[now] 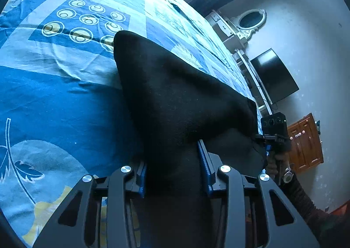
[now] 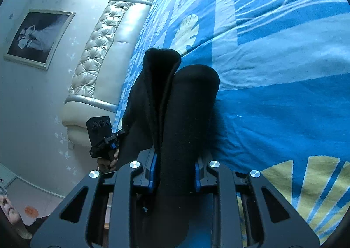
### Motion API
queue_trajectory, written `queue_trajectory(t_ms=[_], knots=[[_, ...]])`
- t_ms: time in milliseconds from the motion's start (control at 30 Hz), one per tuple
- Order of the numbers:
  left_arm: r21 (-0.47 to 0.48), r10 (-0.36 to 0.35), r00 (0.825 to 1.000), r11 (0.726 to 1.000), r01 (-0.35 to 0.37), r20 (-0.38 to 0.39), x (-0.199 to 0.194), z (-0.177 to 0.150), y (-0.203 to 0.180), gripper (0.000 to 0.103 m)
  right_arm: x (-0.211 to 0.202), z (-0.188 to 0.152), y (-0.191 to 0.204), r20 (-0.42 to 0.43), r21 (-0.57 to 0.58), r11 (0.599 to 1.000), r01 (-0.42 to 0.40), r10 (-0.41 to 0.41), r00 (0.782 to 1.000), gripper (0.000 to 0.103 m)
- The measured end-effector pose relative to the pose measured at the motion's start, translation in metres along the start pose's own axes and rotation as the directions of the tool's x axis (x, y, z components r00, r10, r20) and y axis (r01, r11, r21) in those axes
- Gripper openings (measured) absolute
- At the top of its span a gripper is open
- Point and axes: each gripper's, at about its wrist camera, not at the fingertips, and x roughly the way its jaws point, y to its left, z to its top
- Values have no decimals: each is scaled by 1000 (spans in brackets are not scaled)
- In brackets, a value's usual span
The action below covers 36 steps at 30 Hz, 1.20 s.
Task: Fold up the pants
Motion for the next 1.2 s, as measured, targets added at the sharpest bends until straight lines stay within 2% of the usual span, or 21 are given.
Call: queue_trajectory(t_ms=[33,133,200,300,400,567,633,733,933,1000,1033,1100,1200], knots=[[3,3,1000,1000,-3,2,0,0,-1,40,1,0,-3,-2,6,1000,-5,5,1000,26],[23,29,1000,999,-30,8,1,0,-2,53,3,1,-5,-12,-3,1000,20,-20,1000,41],[12,22,1000,1000,-22,8,1,1,-2,60,3,-1,1,-22,-44,999,13,-14,1000,58],[13,22,999,1000,-23,34,-4,7,-2,72,-2,2,8,-7,-73,997,-8,7,1000,72],[7,31,997,999,-32,72,-10,15,4,73,-7,6,2,25,-53,999,-14,16,1000,73],[25,77,996,997,-78,47,1,35,13,74,-16,25,-11,150,13,1000,-21,19,988,73],[45,88,995,995,-89,39,7,42,10,77,-12,35,-15,155,42,998,-38,31,987,75],[44,95,995,994,-96,33,15,52,8,79,0,49,-14,100,43,998,-48,44,994,81],[45,95,995,994,-97,41,27,63,9,80,17,64,-5,30,12,1000,-1,0,1000,79],[38,87,995,995,-89,43,28,66,11,80,20,66,-6,28,13,1000,14,-15,1000,63],[39,85,995,995,-87,42,29,67,12,80,21,67,-8,27,21,1000,13,-14,1000,58],[40,83,996,996,-85,34,30,70,12,81,23,67,-14,18,32,999,12,-13,1000,39],[45,84,996,995,-85,26,31,71,11,81,20,63,-24,34,54,998,-17,15,999,35]])
